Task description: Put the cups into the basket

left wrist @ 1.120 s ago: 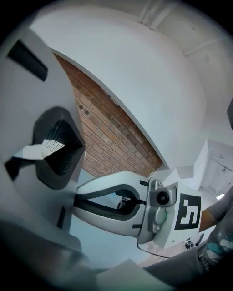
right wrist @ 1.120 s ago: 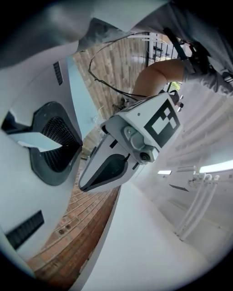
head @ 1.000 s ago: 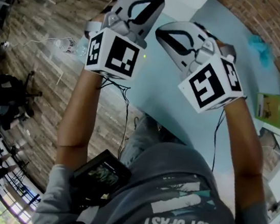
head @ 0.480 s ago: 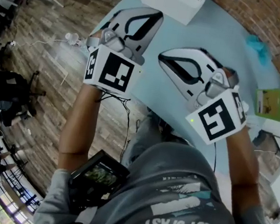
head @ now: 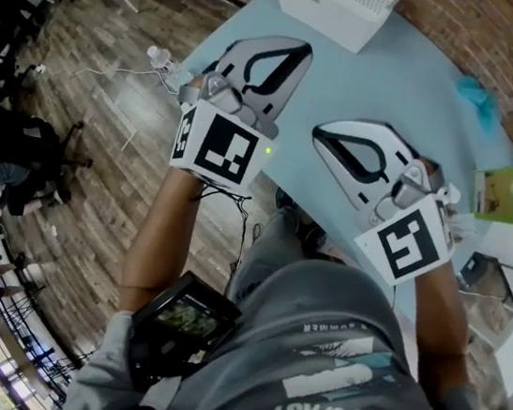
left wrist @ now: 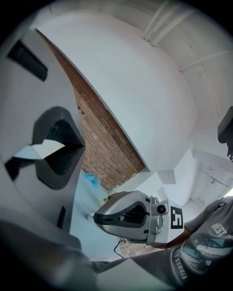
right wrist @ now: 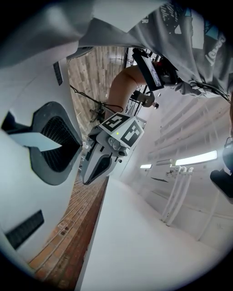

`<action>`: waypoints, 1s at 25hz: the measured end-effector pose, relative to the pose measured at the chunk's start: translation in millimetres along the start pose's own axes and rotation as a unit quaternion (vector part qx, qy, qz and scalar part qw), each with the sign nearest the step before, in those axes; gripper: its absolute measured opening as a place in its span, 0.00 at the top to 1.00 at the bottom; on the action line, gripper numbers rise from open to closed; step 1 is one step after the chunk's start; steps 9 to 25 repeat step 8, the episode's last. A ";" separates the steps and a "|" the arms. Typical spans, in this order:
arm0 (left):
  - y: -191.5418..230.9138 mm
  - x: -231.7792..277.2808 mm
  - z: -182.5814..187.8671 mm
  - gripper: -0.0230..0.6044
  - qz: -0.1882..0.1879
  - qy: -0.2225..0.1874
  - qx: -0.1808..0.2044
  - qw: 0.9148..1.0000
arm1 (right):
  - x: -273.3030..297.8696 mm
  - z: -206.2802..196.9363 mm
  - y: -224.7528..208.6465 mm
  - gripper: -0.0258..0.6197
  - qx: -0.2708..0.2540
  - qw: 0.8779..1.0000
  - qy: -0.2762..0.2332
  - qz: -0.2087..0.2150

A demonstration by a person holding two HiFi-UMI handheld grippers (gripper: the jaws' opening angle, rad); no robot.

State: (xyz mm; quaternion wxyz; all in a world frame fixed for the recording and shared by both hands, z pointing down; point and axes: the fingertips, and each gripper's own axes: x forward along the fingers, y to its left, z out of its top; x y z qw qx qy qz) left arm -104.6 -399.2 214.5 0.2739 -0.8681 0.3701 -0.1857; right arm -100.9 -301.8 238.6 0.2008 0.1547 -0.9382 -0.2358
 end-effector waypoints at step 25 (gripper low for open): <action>-12.3 -15.2 16.2 0.96 0.014 0.016 -0.001 1.000 | -25.9 3.9 16.9 0.94 0.002 1.000 -0.009 0.004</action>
